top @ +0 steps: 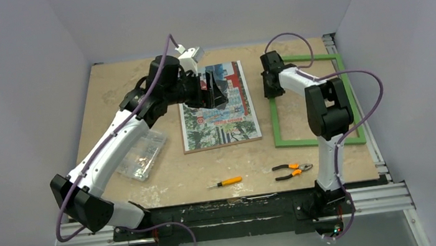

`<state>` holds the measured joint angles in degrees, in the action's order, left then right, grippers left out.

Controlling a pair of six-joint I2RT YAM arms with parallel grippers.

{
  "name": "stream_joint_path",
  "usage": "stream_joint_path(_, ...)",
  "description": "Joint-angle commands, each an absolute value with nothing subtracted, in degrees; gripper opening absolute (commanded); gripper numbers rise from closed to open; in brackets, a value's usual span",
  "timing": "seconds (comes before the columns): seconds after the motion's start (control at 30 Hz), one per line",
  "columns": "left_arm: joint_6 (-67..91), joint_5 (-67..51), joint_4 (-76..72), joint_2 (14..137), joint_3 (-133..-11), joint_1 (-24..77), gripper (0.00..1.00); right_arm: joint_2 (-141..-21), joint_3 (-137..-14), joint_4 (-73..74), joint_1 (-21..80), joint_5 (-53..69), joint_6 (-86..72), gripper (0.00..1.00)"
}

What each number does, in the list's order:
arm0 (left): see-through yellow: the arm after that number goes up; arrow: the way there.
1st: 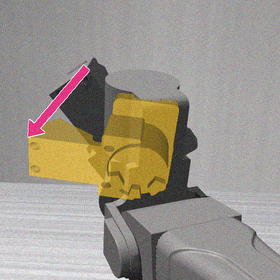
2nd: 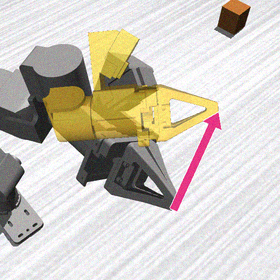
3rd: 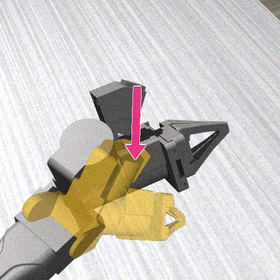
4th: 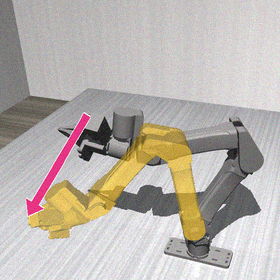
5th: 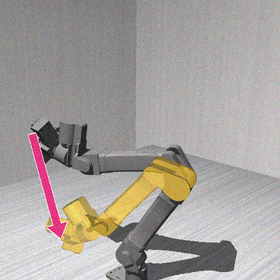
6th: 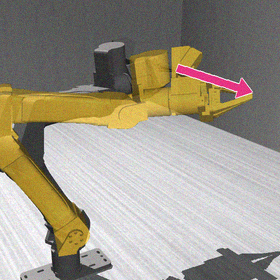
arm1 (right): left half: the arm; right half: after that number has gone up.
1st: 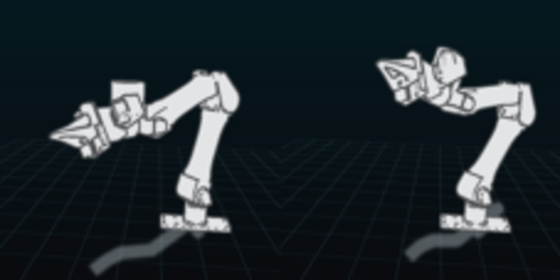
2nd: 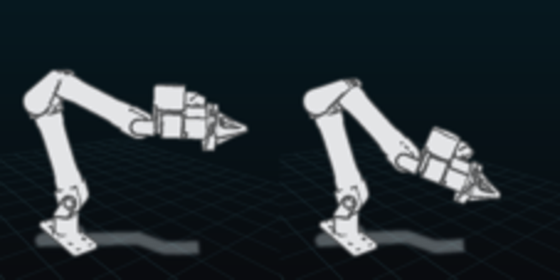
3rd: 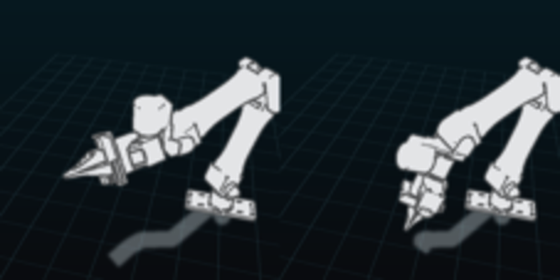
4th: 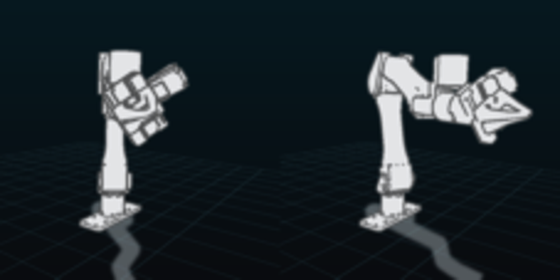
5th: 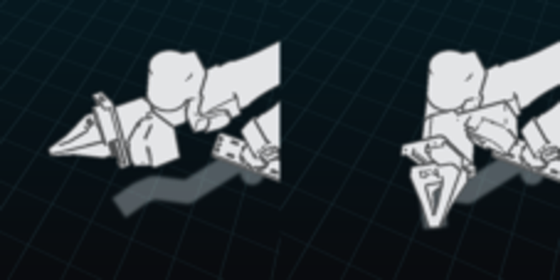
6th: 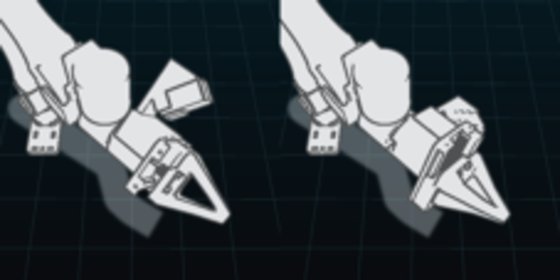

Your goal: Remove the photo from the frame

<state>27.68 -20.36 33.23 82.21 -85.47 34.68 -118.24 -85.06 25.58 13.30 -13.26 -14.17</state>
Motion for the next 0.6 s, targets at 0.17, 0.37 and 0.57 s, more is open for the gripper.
stream_joint_path(0.17,26.9,-22.6,31.2,80.1,-84.5,33.3,0.76,-121.6,-90.7,22.5,13.7,-13.1,-6.3,0.00)
stream_joint_path(0.37,28.9,-25.3,29.8,81.0,-83.6,33.3,0.76,-124.8,-93.6,23.3,13.7,-14.9,-4.7,0.00)
stream_joint_path(0.57,29.3,-26.3,29.5,82.0,-83.6,32.8,0.76,-122.6,-93.2,23.8,13.8,-14.8,-3.5,0.13)
